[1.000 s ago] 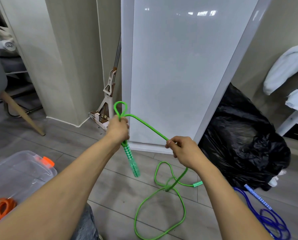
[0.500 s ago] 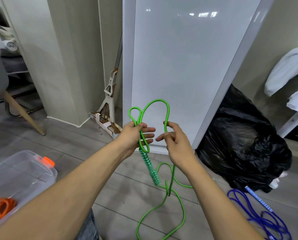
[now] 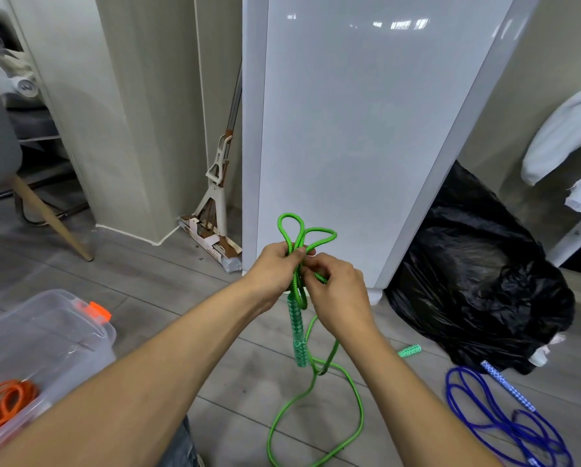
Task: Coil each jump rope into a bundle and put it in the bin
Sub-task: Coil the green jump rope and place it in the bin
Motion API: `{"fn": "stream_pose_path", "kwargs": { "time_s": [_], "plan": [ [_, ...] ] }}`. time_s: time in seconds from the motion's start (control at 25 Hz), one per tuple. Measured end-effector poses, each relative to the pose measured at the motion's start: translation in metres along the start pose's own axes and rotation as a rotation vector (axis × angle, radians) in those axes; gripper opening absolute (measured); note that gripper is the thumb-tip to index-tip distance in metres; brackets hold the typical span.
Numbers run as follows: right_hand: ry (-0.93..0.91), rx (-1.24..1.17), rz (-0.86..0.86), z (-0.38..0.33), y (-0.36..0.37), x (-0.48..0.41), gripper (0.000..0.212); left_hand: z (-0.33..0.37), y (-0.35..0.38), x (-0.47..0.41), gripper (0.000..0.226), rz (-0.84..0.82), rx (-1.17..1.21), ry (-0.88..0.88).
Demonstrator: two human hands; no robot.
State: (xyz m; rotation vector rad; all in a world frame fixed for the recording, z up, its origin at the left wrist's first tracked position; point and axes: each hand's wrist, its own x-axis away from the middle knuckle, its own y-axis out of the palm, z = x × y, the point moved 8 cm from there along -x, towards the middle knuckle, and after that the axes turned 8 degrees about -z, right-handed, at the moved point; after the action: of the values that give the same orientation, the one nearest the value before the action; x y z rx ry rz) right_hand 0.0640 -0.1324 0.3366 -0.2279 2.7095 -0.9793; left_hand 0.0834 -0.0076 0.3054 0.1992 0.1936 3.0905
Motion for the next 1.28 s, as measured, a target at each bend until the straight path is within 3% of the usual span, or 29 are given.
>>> {"fn": "stream_pose_path", "kwargs": {
  "time_s": [0.12,0.2,0.32,0.44,0.56,0.64,0.72,0.76,0.88,1.12,1.28],
  "plan": [
    [-0.062,0.072,-0.115,-0.003,0.008,0.0,0.02,0.003,-0.011,-0.001,0.017,0.076,-0.109,0.019],
    [-0.086,0.053,-0.174,-0.006,0.01,0.0,0.026,0.002,-0.018,-0.002,0.014,0.145,0.151,-0.029],
    [-0.062,0.023,-0.176,-0.008,0.006,-0.002,0.011,0.004,-0.035,-0.008,0.021,0.21,0.642,-0.047],
    [-0.048,-0.015,-0.346,-0.004,0.014,0.0,0.018,0.0,-0.067,-0.012,0.031,0.334,0.806,-0.075],
    [-0.033,-0.05,-0.633,0.004,0.025,0.008,0.026,0.004,-0.094,-0.01,0.032,0.482,0.641,-0.006],
    [0.093,-0.063,-0.754,0.025,0.021,0.012,0.028,0.014,-0.109,-0.007,0.03,0.572,0.459,0.079],
    [0.204,0.004,-0.737,0.045,0.006,0.011,0.033,0.025,-0.12,-0.002,0.027,0.645,0.22,0.122],
    [0.212,0.1,-0.646,0.052,-0.007,0.005,0.037,0.028,-0.123,0.0,0.027,0.663,0.108,0.127],
    [0.135,0.195,-0.359,0.047,-0.037,-0.009,0.036,0.031,-0.112,-0.002,0.025,0.552,0.019,0.141],
    [0.018,-0.139,-0.247,0.015,-0.026,-0.01,0.025,0.029,-0.039,0.001,0.009,0.123,-0.204,0.046],
    [0.011,-0.23,-0.169,0.011,-0.021,-0.009,0.024,0.023,0.002,0.012,0.015,-0.058,-0.331,0.043]
  ]
}}
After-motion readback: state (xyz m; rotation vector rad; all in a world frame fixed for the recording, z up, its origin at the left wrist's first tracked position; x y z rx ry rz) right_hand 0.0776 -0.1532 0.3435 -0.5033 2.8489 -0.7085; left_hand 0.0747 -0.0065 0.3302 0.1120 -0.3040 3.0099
